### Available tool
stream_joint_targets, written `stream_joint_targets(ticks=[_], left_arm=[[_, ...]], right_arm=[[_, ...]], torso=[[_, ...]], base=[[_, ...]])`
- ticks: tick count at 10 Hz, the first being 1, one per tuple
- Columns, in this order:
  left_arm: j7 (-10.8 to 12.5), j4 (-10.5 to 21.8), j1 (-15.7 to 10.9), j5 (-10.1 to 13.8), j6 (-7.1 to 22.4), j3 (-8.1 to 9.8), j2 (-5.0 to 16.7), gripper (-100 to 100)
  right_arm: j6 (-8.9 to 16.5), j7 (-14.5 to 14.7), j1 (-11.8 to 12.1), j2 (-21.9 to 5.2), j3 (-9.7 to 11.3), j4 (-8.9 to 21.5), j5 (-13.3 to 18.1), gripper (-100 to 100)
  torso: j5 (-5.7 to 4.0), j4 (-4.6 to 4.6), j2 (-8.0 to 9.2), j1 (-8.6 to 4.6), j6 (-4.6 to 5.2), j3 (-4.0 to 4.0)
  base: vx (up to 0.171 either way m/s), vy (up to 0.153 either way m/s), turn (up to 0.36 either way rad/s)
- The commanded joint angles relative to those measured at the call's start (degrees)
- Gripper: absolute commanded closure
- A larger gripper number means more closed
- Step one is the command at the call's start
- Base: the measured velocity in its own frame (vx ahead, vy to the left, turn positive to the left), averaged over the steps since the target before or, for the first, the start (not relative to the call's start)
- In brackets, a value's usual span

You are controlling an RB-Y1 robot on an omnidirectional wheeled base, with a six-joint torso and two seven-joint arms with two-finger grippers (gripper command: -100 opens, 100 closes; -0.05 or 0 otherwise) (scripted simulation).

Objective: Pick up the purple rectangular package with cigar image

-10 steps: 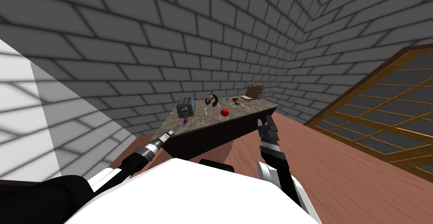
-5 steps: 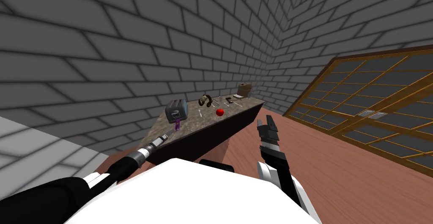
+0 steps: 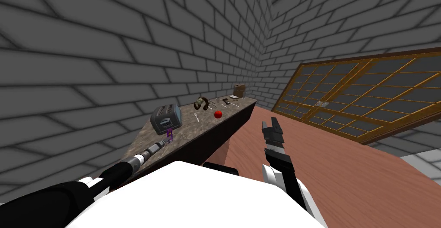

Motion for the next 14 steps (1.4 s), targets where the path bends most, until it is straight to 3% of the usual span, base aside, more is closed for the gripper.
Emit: stream_joint_targets(ticks=[1,7,8,9,10,12,13,14], left_arm=[[0.4,1.4,1.2,2.5,2.2,0.54,2.5,-100],[1.0,6.9,4.3,9.1,7.4,1.44,9.6,-100],[1.0,6.5,3.8,8.5,6.7,1.33,9.0,-100],[1.0,6.6,3.8,8.6,7.0,1.33,9.1,0],[0.6,8.4,2.4,8.3,6.4,0.54,8.3,-100],[0.6,8.9,1.9,8.2,6.3,0.25,8.1,-100],[0.5,9.0,1.8,8.2,6.3,0.18,8.1,100],[0.5,9.1,1.9,8.2,6.3,0.18,8.0,100]], right_arm=[[0.0,0.0,0.0,0.0,0.0,0.0,0.0,0],[0.0,0.0,0.0,0.0,0.0,0.0,0.0,0],[0.0,0.0,0.0,0.0,0.0,0.0,0.0,0],[0.0,0.0,0.0,0.0,0.0,0.0,0.0,0],[0.0,0.0,0.0,0.0,0.0,0.0,0.0,0],[0.0,0.0,0.0,0.0,0.0,0.0,0.0,0],[0.0,0.0,0.0,0.0,0.0,0.0,0.0,0],[0.0,0.0,0.0,0.0,0.0,0.0,0.0,0]], torso=[[0.0,0.0,0.0,0.0,0.0,0.0],[-0.03,0.0,-0.02,-0.15,-0.07,-0.01],[-0.03,0.0,-0.01,-0.13,-0.06,0.0],[-0.04,0.01,0.0,-0.23,-0.13,0.01],[-0.06,0.01,0.0,-0.32,-0.12,0.0],[-0.06,-0.01,-0.11,-0.31,-0.1,-0.05],[-0.07,-0.01,-0.07,-0.34,-0.13,-0.04],[-0.09,0.03,-0.05,-0.4,-0.05,-0.01]], base=[[0.002,0.088,-0.497],[0.002,0.059,-0.285],[-0.004,0.031,-0.055],[0.0,0.006,0.009],[0.016,0.008,-0.069],[0.021,0.01,-0.059],[0.001,0.003,0.016],[0.0,0.0,0.0]])
